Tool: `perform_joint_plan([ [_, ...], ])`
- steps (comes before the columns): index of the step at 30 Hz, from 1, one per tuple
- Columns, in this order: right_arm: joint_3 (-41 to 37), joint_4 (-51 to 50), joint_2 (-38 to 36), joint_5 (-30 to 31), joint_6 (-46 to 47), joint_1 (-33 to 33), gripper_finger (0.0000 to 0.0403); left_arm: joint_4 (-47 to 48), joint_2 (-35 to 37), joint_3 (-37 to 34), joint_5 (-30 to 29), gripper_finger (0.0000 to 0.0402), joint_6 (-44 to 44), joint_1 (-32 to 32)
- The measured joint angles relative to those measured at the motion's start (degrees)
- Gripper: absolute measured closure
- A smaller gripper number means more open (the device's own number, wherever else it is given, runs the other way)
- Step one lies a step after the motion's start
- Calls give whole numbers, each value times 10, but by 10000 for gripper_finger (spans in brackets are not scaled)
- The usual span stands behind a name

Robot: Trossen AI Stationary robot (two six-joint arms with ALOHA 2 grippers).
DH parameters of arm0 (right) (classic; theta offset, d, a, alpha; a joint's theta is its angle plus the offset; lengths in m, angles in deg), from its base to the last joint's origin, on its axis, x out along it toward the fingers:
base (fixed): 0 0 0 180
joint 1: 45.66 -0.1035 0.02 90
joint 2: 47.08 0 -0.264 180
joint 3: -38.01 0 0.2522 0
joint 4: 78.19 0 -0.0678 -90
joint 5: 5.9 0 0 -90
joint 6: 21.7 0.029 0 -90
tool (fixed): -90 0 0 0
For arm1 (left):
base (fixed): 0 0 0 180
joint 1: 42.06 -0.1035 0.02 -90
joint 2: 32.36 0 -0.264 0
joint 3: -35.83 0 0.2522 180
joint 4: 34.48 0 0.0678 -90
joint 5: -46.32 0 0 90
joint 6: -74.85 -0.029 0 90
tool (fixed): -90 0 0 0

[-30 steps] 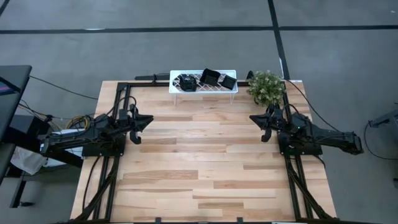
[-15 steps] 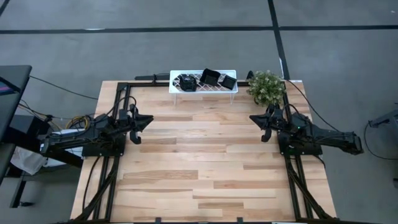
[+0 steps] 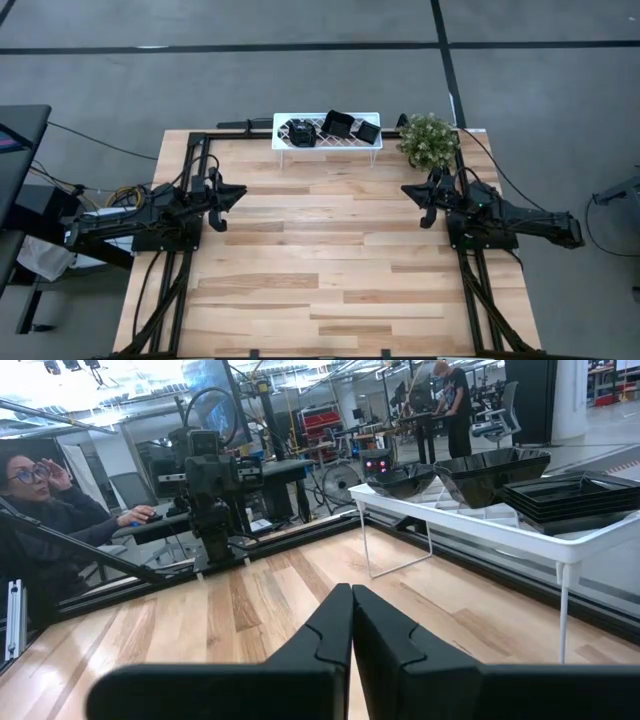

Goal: Pick & Place Mini shaped plates
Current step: Return to Home Position

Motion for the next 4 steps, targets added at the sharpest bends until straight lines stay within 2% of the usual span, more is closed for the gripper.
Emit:
perform_joint_plan([
  [4,0,0,0,0,0,0,397,0,0,0,0,344,0,0],
])
